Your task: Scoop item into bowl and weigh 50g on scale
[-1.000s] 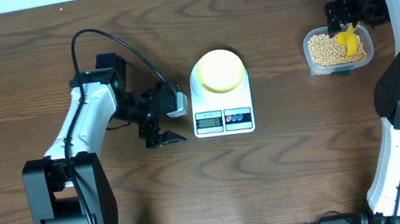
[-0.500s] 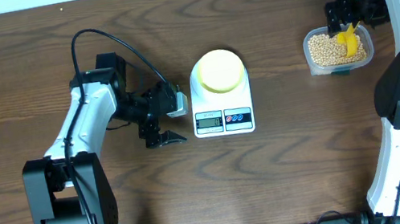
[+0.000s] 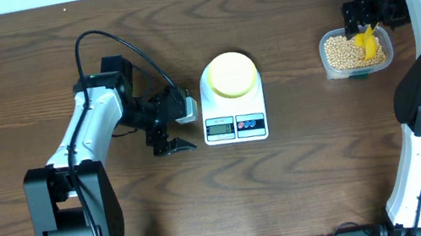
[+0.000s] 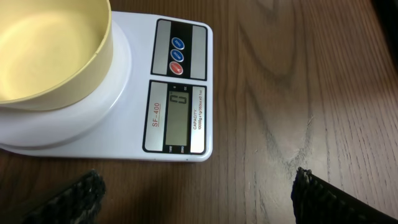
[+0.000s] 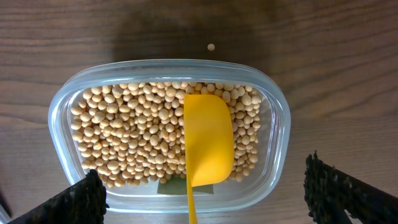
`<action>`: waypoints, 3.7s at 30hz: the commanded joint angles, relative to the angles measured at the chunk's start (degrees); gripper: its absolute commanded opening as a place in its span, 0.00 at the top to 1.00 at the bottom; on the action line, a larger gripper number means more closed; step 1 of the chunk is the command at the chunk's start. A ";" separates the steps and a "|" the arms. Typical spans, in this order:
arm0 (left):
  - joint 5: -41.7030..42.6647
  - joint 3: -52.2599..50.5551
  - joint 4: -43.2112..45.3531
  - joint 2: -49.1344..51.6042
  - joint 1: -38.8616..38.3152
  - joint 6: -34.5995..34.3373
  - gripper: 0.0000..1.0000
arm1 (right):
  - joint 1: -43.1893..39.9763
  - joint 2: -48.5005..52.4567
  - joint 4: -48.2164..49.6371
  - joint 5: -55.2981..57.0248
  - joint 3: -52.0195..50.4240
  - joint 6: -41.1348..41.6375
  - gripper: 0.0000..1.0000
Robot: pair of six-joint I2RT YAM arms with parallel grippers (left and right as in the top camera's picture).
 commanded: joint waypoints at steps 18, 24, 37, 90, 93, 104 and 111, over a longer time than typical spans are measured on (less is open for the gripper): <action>0.31 -0.13 -0.22 -0.35 0.13 0.52 0.02 | 0.04 0.74 -0.04 0.46 0.46 0.17 0.01; 0.31 -0.13 -0.22 -0.35 0.13 0.52 0.02 | 0.04 0.72 -0.04 0.46 0.46 0.17 0.01; 0.31 -0.13 -0.22 -0.35 0.13 0.52 0.02 | 0.04 0.74 -0.04 0.44 0.46 0.17 0.01; 0.31 -0.13 -0.22 -0.35 0.13 0.52 0.02 | 0.13 0.72 -0.72 -1.46 0.46 6.43 0.26; 0.31 -0.13 -0.22 -0.35 0.13 0.52 0.02 | 0.15 0.74 0.79 -1.57 0.46 6.62 0.51; 0.31 -0.13 -0.22 -0.35 0.13 0.52 0.02 | 0.13 0.72 0.52 -1.49 0.46 6.67 0.91; 0.31 -0.13 -0.22 -0.35 0.13 0.52 0.02 | 0.13 0.72 -0.39 -1.27 0.46 6.67 0.99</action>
